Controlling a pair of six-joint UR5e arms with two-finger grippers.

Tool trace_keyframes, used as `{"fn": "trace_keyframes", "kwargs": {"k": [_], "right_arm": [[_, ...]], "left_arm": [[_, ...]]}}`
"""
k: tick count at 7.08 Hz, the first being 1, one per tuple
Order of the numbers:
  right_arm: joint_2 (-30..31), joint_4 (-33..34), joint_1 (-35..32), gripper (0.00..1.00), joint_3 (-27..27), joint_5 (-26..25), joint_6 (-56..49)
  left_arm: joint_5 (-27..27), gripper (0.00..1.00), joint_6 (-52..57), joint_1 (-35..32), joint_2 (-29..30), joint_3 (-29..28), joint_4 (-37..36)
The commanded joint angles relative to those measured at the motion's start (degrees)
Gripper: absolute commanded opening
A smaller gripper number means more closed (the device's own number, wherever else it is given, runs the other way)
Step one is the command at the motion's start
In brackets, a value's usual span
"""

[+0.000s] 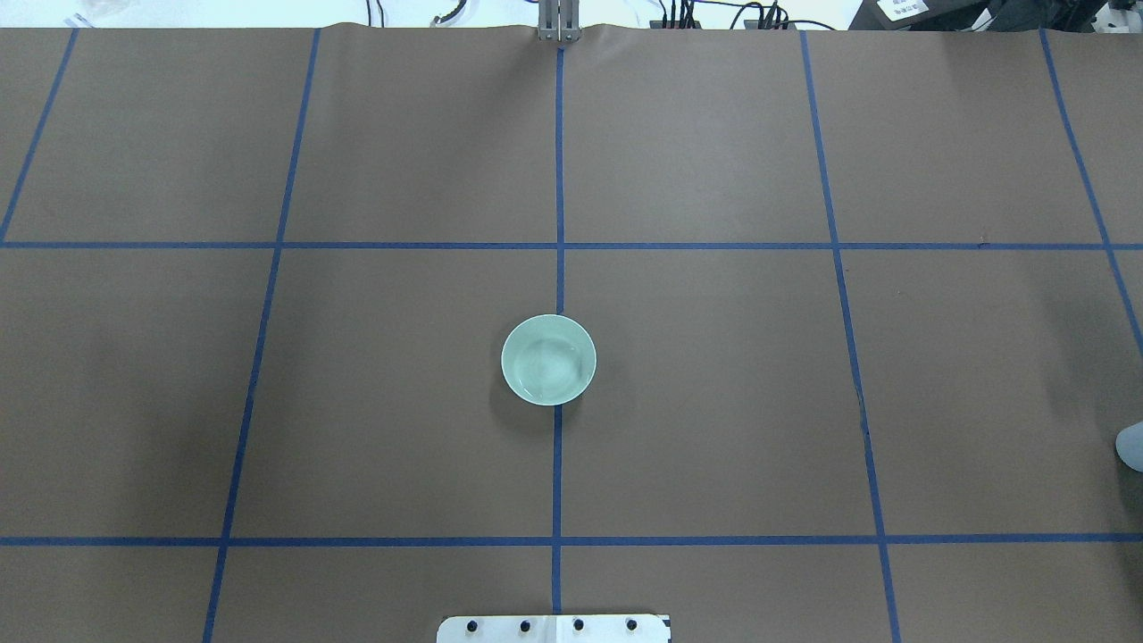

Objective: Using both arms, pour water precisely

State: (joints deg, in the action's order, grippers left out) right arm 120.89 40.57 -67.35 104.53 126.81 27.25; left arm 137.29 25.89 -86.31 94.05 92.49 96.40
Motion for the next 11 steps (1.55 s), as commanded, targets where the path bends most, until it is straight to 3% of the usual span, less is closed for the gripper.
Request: {"fn": "trace_keyframes", "kwargs": {"k": [1,4,6,11], "right_arm": [[-1.97,-2.51,-0.77,0.82,-5.29,0.36,-0.27],[-1.45,-2.69,-1.56,0.72,-5.92,0.19,-0.36],[-0.40,-2.86,-1.65,0.43,-6.09,0.01,-0.53],[-1.27,-2.77,-1.30,0.47,-7.32,0.01,-1.94]], "left_arm": [[0.00,1.00,-0.05,0.00,0.00,-0.03,0.01],[0.00,1.00,-0.05,0.00,0.00,0.06,0.01],[0.00,1.00,-0.14,0.00,-0.09,-0.03,0.88],[0.00,1.00,-0.05,-0.09,-1.32,0.15,1.95]]}}
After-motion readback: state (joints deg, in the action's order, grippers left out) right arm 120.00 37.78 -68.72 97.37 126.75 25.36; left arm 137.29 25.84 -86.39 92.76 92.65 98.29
